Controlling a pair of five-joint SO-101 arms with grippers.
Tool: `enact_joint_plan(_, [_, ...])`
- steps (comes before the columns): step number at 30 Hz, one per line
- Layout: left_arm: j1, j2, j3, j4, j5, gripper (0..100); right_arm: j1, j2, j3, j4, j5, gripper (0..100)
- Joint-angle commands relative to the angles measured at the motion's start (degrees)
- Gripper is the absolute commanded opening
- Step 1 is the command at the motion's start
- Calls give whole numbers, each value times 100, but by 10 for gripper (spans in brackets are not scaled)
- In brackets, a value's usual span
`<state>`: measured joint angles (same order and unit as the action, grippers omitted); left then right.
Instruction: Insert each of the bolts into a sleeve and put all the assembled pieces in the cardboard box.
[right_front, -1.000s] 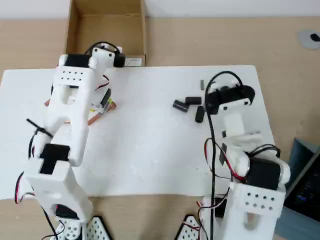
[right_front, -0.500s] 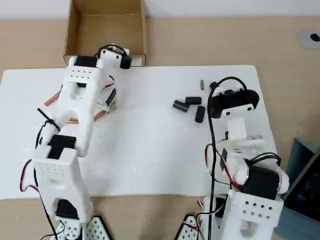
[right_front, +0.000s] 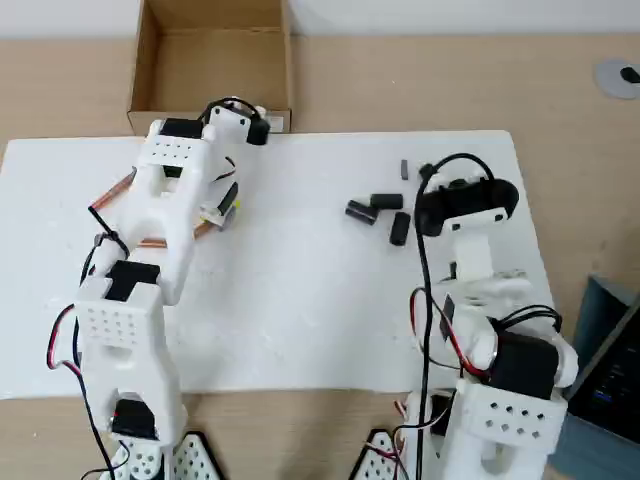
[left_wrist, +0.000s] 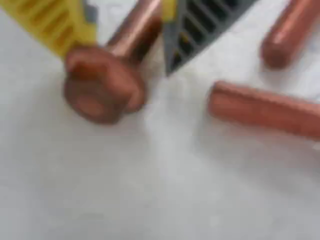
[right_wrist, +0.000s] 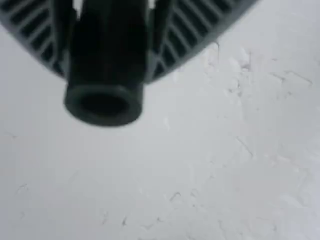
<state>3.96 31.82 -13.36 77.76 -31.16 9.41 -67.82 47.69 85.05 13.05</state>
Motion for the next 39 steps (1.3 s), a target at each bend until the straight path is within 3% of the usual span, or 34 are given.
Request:
enact_joint_plan(1, [0,101,-167,-70,-18,9,22,-110,4,-132,0,10])
enact_joint_plan(11, [-9,-127,-211,193,18,8,13,-136,-40,-97,0,10])
enact_joint_plan(25, [44,-2695,-624,2040,18,7,57,-145,-418,62,264,10])
enact_joint_plan(32, [35,-4532,132,2207,1020,6,57,-145,-796,334,290,10])
enact_joint_plan(39, [26,-6545,1749,2163,1073,6,66,-655,-787,387,255,9])
